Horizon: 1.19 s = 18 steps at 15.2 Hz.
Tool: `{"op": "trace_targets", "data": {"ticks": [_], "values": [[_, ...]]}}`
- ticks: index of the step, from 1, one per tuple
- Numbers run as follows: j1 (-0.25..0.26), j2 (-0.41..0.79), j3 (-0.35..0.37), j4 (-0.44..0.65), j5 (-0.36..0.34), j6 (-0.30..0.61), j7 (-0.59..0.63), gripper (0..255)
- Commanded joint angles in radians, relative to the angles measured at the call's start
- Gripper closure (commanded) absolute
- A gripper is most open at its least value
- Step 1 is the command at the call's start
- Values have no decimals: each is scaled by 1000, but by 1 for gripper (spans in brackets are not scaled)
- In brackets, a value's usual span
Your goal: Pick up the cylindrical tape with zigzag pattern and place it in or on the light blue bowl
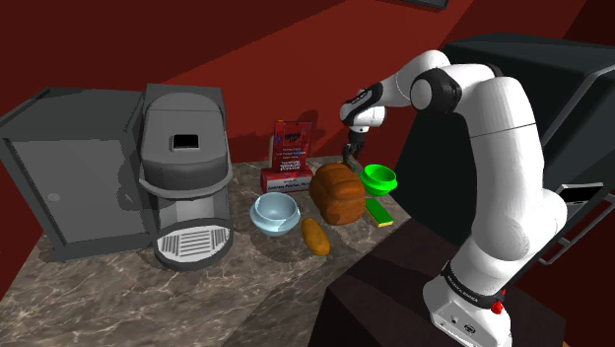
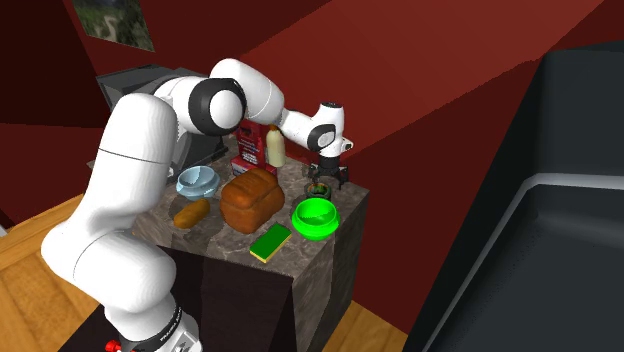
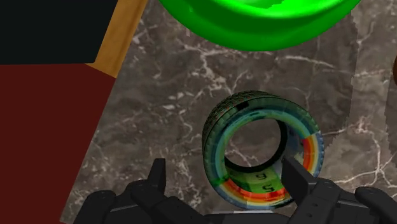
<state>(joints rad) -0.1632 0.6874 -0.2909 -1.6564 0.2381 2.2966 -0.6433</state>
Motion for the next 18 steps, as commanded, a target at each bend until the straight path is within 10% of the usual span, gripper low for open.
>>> {"op": "trace_targets", "data": {"ticks": [1, 15, 16, 18], "values": [[-5, 17, 3, -15, 5, 43, -10, 0], [-15, 70, 17, -6, 20, 87, -18, 0], [-15, 70, 17, -6, 20, 87, -18, 255], [-15, 70, 17, -6, 20, 87, -18, 255]]}}
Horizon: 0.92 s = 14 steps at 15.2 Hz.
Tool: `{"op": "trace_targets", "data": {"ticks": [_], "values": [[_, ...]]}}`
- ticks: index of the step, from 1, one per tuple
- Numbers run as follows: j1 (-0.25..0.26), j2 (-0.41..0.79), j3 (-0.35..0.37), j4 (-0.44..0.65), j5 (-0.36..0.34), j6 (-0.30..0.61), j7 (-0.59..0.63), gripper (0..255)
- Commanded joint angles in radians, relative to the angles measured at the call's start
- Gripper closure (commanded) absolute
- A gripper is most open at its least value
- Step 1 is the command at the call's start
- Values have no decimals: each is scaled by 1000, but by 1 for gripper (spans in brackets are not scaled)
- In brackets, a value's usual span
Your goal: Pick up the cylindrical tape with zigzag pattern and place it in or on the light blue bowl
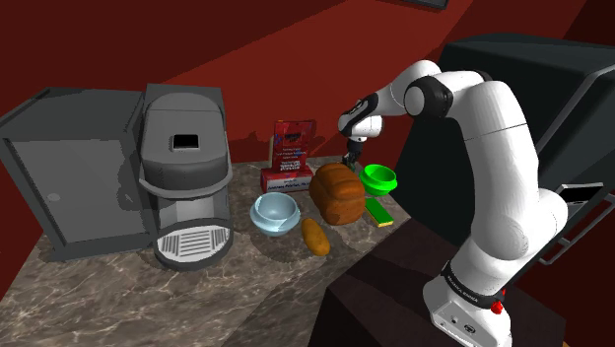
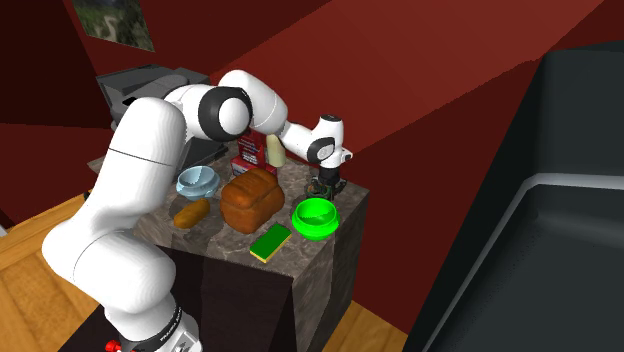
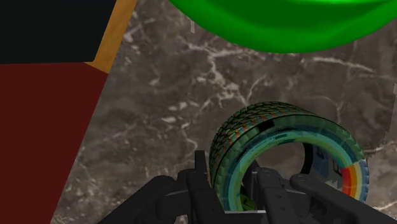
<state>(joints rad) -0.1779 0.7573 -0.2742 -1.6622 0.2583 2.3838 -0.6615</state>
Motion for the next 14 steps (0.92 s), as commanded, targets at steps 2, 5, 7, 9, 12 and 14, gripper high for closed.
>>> {"op": "trace_targets", "data": {"ticks": [2, 5, 7, 9, 12, 14], "values": [[0, 0, 0, -1, 0, 0, 0, 255], [0, -1, 0, -2, 0, 0, 0, 255], [0, 1, 0, 0, 0, 0, 0, 255], [3, -19, -5, -5, -5, -15, 3, 255], [9, -48, -13, -9, -13, -40, 7, 255], [12, -66, -18, -10, -19, -56, 10, 255]]}}
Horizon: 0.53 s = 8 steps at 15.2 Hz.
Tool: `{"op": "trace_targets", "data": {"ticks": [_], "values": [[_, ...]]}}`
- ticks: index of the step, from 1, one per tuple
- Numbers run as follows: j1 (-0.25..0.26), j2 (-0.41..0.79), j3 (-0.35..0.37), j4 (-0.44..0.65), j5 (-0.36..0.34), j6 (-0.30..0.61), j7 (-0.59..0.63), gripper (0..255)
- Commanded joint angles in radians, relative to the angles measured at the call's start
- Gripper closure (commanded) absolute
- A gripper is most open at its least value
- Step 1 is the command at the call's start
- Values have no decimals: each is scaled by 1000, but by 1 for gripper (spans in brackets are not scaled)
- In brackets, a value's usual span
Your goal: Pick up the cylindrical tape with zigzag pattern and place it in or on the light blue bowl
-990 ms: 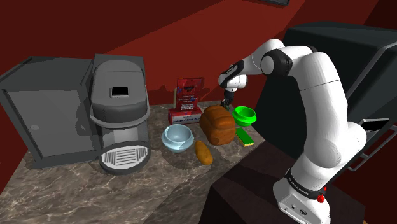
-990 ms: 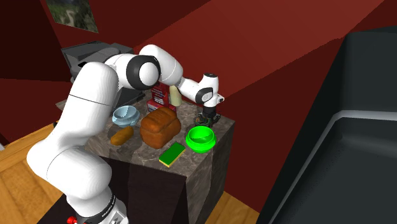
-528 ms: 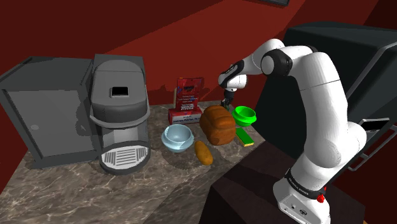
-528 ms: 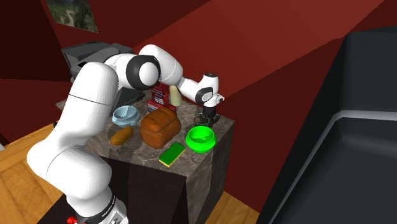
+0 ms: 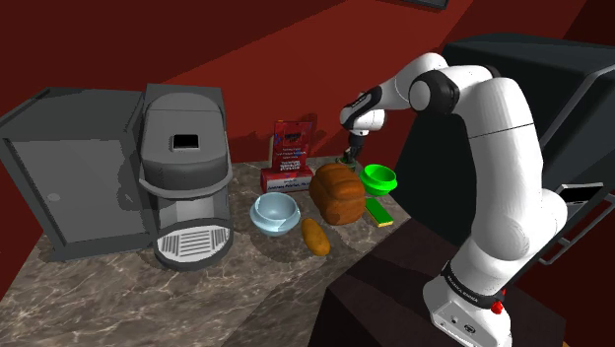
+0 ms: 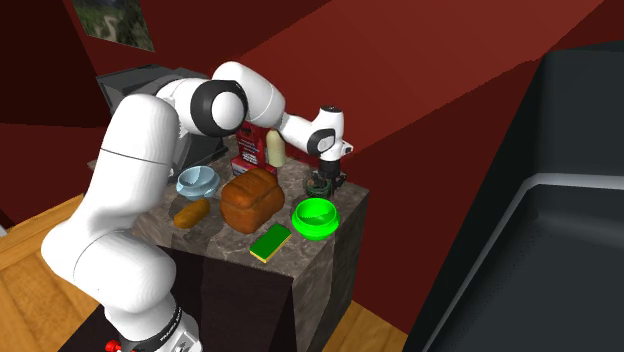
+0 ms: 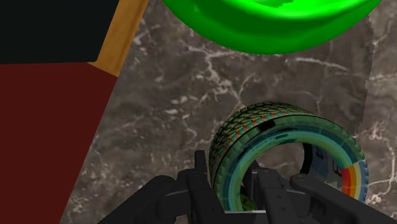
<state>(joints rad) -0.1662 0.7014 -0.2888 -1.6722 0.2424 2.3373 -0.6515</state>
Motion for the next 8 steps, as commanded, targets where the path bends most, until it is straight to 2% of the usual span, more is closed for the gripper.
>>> {"op": "trace_targets", "data": {"ticks": [1, 8], "values": [[2, -19, -5, -1, -6, -18, 2, 255], [13, -79, -21, 2, -25, -80, 12, 255]]}}
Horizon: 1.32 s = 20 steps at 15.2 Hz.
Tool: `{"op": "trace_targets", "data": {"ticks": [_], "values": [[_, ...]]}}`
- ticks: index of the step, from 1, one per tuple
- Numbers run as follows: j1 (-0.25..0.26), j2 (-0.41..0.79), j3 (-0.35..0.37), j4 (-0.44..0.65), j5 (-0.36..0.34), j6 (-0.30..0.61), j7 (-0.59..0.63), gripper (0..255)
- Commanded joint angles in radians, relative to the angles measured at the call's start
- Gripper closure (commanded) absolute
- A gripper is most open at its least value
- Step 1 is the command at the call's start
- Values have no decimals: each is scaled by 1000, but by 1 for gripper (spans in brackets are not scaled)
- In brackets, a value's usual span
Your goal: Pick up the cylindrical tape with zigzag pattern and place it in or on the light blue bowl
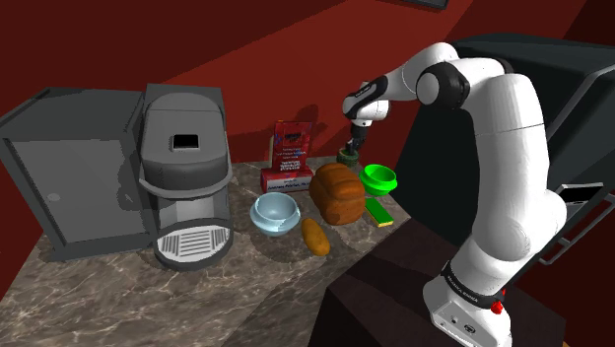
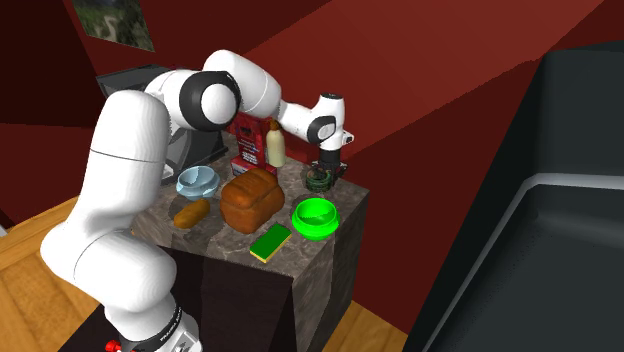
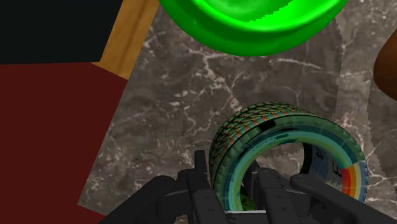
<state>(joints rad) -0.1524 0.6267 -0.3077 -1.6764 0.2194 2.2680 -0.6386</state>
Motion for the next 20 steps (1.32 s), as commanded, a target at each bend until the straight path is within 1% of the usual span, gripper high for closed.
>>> {"op": "trace_targets", "data": {"ticks": [1, 17, 20], "values": [[0, -13, -4, 8, -5, -20, 1, 255], [16, -122, -31, 61, -46, -179, 25, 255], [75, -193, -27, -46, -69, -139, 83, 255]]}}
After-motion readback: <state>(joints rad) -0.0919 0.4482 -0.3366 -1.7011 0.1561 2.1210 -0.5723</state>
